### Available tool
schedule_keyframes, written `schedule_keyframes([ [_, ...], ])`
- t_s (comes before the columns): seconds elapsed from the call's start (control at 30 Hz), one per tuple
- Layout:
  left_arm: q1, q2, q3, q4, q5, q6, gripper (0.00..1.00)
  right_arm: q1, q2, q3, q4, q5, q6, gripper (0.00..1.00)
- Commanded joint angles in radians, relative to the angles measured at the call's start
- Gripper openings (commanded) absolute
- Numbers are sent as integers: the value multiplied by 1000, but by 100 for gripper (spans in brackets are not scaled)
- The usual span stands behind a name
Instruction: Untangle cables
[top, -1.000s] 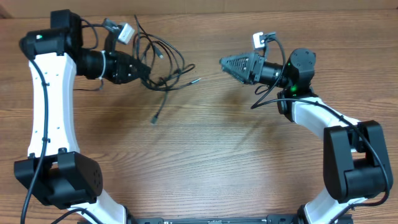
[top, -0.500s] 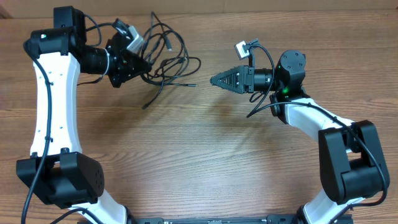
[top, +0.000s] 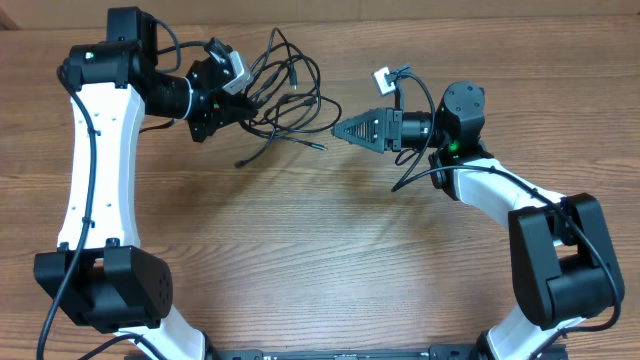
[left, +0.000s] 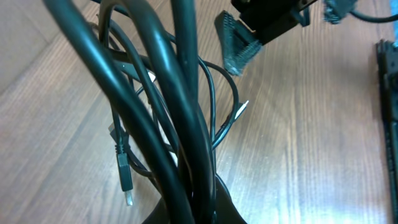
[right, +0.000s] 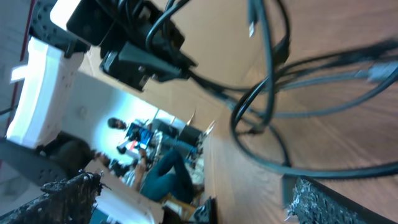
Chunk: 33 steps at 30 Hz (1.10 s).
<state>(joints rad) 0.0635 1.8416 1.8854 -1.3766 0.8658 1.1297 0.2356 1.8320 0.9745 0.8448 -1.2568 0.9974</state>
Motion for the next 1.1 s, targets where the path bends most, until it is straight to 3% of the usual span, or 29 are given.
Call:
schedule_keyframes([
  [0.0, 18, -4, 8, -6, 127, -119, 4, -26, -24, 9, 3, 80, -10, 100],
  [0.27, 96, -4, 8, -10, 405, -419, 4, -113, -24, 9, -43, 200, -16, 100],
  [0.47, 100, -4, 8, -5, 490, -720, 4, -112, -24, 9, -38, 220, -74, 100],
  [0.6, 100, -4, 8, 36, 685, -846, 4, -111, -24, 9, -21, 220, -90, 100],
  [0.7, 100, -4, 9, 92, 715, -986, 4, -111, -24, 8, 23, 219, -90, 100],
  [1.07, 66, -4, 10, 165, 714, -1117, 4, -91, -24, 9, 108, 301, -90, 96],
])
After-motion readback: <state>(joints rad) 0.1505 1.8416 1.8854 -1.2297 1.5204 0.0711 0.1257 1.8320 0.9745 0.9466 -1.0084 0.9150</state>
